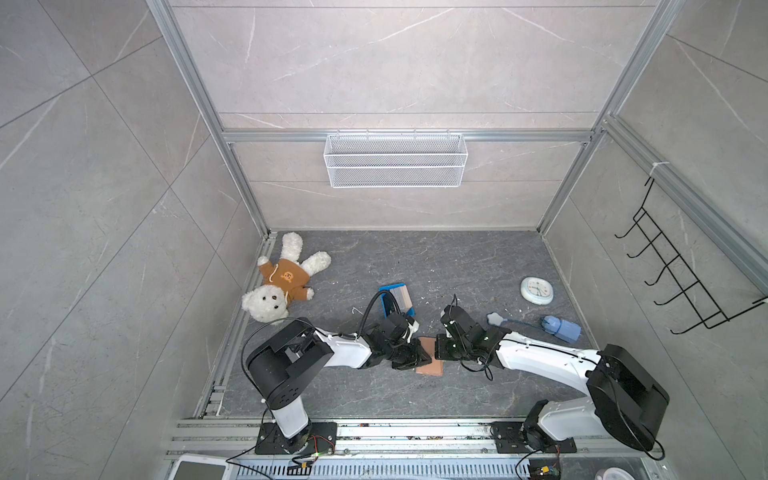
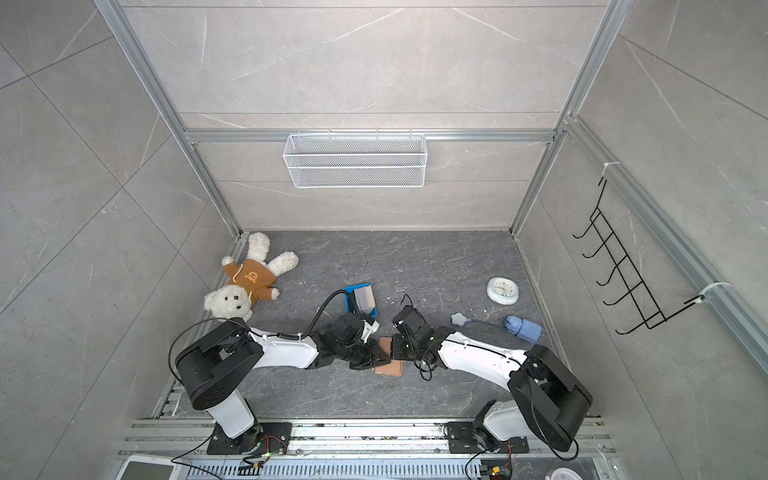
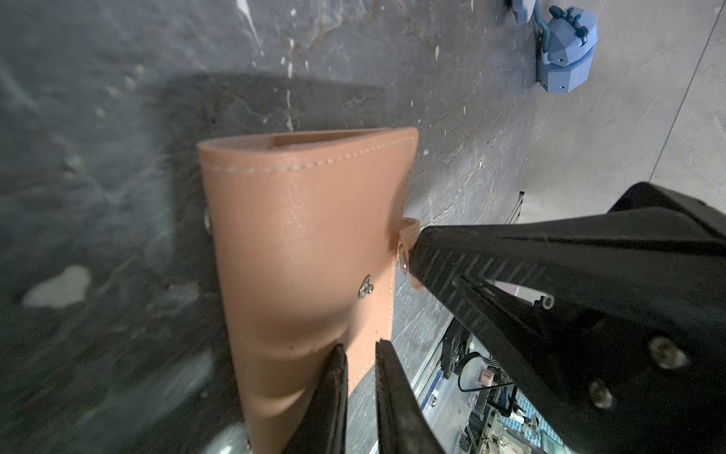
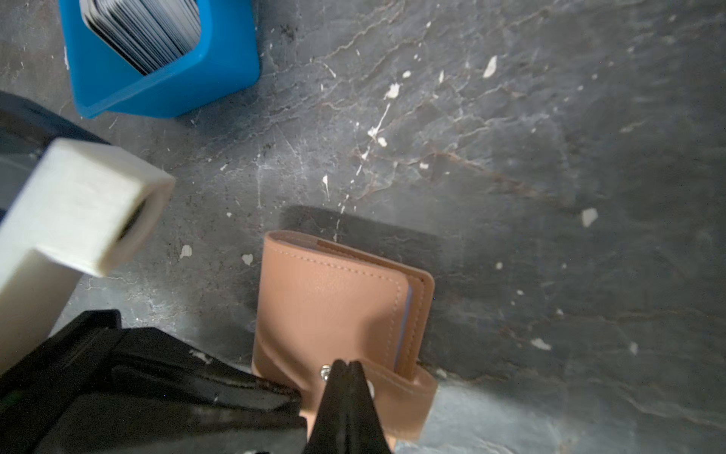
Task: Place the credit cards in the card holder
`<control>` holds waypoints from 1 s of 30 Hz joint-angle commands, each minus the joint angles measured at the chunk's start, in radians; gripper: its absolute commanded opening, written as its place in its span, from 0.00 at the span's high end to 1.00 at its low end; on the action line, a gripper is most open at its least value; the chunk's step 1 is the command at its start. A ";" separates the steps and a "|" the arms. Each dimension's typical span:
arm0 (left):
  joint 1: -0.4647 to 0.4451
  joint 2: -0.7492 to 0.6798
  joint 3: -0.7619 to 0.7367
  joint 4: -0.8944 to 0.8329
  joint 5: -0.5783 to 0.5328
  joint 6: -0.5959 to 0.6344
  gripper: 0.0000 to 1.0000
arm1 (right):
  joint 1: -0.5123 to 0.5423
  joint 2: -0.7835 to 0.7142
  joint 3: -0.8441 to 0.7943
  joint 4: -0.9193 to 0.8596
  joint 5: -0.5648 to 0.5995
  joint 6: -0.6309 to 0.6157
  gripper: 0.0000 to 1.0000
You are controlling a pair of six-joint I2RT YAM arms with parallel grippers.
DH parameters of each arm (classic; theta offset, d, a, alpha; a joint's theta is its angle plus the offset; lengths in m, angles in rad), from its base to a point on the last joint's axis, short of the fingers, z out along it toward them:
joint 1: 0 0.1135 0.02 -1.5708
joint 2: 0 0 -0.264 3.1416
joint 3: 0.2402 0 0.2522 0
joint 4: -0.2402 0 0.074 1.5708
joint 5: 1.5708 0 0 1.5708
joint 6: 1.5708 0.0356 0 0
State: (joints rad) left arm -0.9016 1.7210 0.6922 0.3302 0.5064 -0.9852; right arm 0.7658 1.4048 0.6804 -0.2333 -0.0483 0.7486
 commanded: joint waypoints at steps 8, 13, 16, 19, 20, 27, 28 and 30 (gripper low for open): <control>-0.015 -0.037 -0.020 -0.065 -0.060 -0.017 0.87 | 0.013 -0.013 -0.010 0.038 0.023 0.020 1.00; -0.016 -0.037 -0.022 -0.076 -0.071 -0.018 0.93 | 0.027 0.009 0.004 0.045 0.013 0.015 1.00; -0.015 -0.035 -0.022 -0.080 -0.076 -0.018 0.94 | 0.038 0.024 0.010 0.054 0.009 0.017 1.00; -0.015 -0.032 -0.022 -0.083 -0.076 -0.018 0.95 | 0.047 0.034 0.018 0.057 0.010 0.018 1.00; -0.014 -0.032 -0.023 -0.083 -0.076 -0.018 0.95 | 0.050 0.037 0.019 0.057 0.010 0.018 1.00; -0.015 -0.023 -0.018 -0.080 -0.074 -0.017 0.95 | 0.061 0.048 0.022 0.066 0.014 0.021 1.00; -0.015 -0.021 -0.017 -0.080 -0.073 -0.017 0.96 | 0.062 0.046 0.022 0.067 0.015 0.021 1.00; -0.015 -0.020 -0.017 -0.080 -0.073 -0.016 0.96 | 0.064 0.042 0.024 0.067 0.018 0.022 1.00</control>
State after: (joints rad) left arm -0.9104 1.7069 0.6823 0.3092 0.4614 -1.0031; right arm 0.8196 1.4384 0.6811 -0.1806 -0.0376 0.7639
